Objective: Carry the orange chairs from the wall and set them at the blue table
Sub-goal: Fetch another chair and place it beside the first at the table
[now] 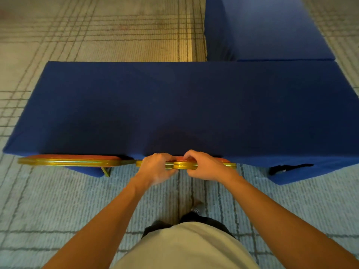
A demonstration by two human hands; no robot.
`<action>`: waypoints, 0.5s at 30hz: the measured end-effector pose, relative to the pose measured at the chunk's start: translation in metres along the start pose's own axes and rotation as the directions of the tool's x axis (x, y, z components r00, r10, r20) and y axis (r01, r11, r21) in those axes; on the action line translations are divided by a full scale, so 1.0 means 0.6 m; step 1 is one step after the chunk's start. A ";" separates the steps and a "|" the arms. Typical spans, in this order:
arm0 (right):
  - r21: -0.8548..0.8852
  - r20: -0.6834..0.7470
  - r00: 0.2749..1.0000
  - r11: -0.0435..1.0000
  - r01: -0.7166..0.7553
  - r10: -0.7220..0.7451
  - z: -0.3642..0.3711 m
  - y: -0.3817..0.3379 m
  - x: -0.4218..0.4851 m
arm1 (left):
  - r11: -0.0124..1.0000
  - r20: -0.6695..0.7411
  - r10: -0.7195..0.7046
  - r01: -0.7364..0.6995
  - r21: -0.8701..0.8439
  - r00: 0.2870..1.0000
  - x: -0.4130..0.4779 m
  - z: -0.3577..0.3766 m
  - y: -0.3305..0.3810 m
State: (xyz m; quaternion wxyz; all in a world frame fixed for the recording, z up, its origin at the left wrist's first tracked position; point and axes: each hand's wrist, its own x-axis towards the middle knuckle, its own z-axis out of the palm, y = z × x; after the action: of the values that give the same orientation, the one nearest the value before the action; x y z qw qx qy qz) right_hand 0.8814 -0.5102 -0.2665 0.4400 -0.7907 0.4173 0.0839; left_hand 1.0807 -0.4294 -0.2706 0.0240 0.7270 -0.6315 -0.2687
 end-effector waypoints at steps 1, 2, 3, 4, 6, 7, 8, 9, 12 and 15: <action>0.037 -0.011 1.000 0.999 0.010 -0.010 -0.001 -0.015 -0.004 | 1.000 -0.017 -0.006 0.006 -0.009 1.000 -0.013 -0.009 -0.001; 0.065 -0.023 1.000 0.998 0.020 -0.018 0.001 -0.032 -0.006 | 0.999 -0.039 -0.021 0.019 -0.038 0.999 -0.027 -0.019 -0.004; 0.090 -0.039 0.999 0.996 0.028 -0.025 0.003 -0.048 -0.006 | 0.996 -0.063 -0.033 0.027 -0.085 0.997 -0.039 -0.029 -0.007; 0.101 -0.055 0.998 0.994 0.040 -0.034 0.008 -0.065 -0.004 | 0.990 -0.092 -0.044 0.031 -0.140 0.995 -0.054 -0.037 -0.014; 0.117 -0.075 0.995 0.991 0.070 -0.062 0.030 -0.108 -0.001 | 0.973 -0.164 -0.054 0.015 -0.232 0.985 -0.095 -0.049 -0.037; 0.131 -0.080 0.993 0.987 0.093 -0.083 0.047 -0.134 0.002 | 0.962 -0.210 -0.072 0.013 -0.273 0.975 -0.121 -0.053 -0.055; 0.152 -0.095 0.991 0.982 0.109 -0.095 0.061 -0.155 0.002 | 0.950 -0.247 -0.094 0.012 -0.313 0.964 -0.142 -0.054 -0.070; 0.164 -0.112 0.987 0.977 0.136 -0.118 0.080 -0.178 0.002 | 0.935 -0.270 -0.127 0.025 -0.354 0.955 -0.168 -0.056 -0.087; 0.175 -0.106 0.975 0.961 0.213 -0.196 0.151 -0.259 -0.005 | 0.881 -0.326 -0.217 0.040 -0.472 0.920 -0.254 -0.054 -0.146; 0.192 -0.080 0.960 0.941 0.280 -0.269 0.222 -0.338 -0.024 | 0.827 -0.358 -0.272 0.027 -0.562 0.893 -0.344 -0.049 -0.199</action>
State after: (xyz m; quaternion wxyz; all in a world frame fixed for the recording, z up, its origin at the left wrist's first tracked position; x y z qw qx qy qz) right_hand 1.0522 -0.3462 -0.2121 0.5142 -0.7943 0.3209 -0.0420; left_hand 1.1892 -0.2221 -0.2160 0.3434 0.7788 -0.4480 -0.2735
